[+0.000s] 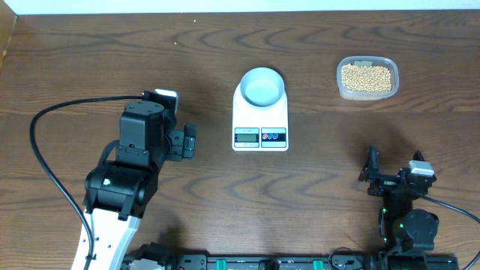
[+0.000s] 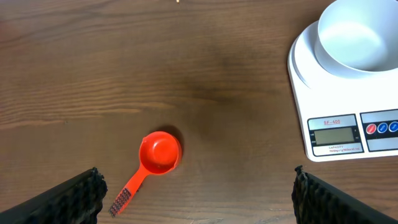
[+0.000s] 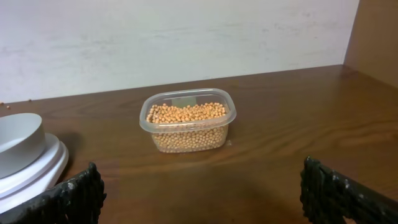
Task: Scoop item into bowl and weigh 50g on scale
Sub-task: 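Move the left gripper over the red scoop handle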
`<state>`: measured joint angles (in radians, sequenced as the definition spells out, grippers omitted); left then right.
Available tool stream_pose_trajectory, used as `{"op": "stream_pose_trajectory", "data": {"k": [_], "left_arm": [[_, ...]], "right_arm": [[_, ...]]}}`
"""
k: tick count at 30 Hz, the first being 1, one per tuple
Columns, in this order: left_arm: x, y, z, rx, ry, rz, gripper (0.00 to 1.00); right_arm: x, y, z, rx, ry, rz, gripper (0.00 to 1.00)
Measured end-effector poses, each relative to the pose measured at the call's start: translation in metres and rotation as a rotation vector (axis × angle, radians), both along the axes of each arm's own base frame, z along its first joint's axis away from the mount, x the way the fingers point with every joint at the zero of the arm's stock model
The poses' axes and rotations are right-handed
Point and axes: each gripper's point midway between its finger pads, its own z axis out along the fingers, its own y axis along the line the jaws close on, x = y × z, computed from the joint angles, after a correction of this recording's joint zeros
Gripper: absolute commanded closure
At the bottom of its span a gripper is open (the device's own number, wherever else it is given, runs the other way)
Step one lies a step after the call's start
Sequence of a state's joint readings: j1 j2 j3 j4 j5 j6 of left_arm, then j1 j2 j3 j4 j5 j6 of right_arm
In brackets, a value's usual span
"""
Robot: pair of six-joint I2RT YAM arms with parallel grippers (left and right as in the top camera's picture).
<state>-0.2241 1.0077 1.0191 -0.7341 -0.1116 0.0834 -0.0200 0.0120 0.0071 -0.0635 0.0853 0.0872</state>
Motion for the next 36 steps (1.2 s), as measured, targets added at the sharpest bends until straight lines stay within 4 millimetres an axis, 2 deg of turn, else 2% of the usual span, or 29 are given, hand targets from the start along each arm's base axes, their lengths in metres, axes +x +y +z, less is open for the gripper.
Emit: {"op": "stream_pose_trajectory", "data": {"k": [12,16,21,25,29,36], "left_arm": [[0.001,0.000,0.001,0.005,-0.006,-0.004,0.02],[0.001,0.022,-0.005,0.059,0.016,0.096,0.02],[0.006,0.066,-0.026,0.112,0.098,0.274,0.02],[0.008,0.092,-0.046,0.153,0.178,0.342,0.02],[0.015,0.101,-0.068,0.202,0.256,0.323,0.02],[0.019,0.106,-0.113,0.278,0.431,0.222,0.02]], "right_arm": [[0.000,0.000,0.000,0.000,-0.001,0.000,0.01],[0.000,0.000,0.000,0.000,0.000,0.000,0.01],[0.000,0.000,0.000,0.000,0.000,0.000,0.01],[0.000,0.000,0.000,0.000,0.000,0.000,0.01],[0.000,0.000,0.000,0.000,0.000,0.000,0.01],[0.000,0.000,0.000,0.000,0.000,0.000,0.01]]}}
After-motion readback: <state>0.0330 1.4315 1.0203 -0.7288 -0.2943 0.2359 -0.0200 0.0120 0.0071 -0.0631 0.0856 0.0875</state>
